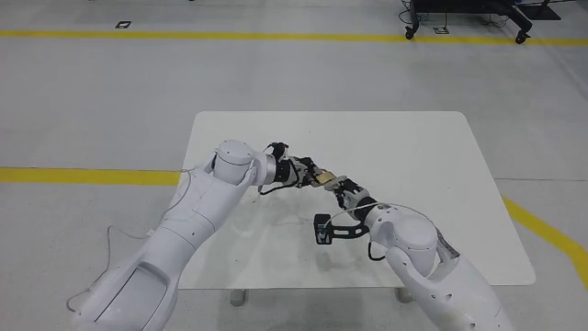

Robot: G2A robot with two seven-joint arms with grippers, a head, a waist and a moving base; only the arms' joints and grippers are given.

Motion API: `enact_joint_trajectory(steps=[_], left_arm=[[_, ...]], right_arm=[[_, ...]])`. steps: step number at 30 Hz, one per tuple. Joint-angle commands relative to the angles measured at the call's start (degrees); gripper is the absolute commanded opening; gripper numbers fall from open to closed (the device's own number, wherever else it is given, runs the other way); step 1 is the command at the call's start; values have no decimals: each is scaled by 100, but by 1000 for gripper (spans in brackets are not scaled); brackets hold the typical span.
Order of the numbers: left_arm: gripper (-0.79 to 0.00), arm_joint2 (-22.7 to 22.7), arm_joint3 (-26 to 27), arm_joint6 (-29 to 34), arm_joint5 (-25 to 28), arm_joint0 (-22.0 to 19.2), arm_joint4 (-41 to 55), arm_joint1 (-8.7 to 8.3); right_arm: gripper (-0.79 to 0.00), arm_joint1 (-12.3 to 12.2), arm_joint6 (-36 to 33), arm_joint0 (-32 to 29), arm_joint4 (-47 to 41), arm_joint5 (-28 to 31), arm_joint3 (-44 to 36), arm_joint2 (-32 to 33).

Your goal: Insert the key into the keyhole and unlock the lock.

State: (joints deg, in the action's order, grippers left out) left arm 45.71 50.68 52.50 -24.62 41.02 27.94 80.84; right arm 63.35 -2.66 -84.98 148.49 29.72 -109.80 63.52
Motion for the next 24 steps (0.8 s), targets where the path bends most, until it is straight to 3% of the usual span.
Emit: enact_joint_trajectory(steps=[1,8,14,20,24], left_arm=[[-785,56,-10,-60,44,9,53,-3],[-785,185,39,-122,123,69,166,-16],[-785,317,188,-207,486,168,213,-36],[-785,575,484,-434,1034,358,213,-100],[-785,692,688,-494,1258,488,171,-139]], right_arm=[[0,-7,83,-50,-135,-24,-97,78],[0,-7,83,-50,-135,-24,-97,78],[0,-7,83,-50,-135,-24,-97,78],[0,-22,1178,-293,-1886,-740,121,844],[0,-43,1917,-366,-2799,-679,339,1190]])
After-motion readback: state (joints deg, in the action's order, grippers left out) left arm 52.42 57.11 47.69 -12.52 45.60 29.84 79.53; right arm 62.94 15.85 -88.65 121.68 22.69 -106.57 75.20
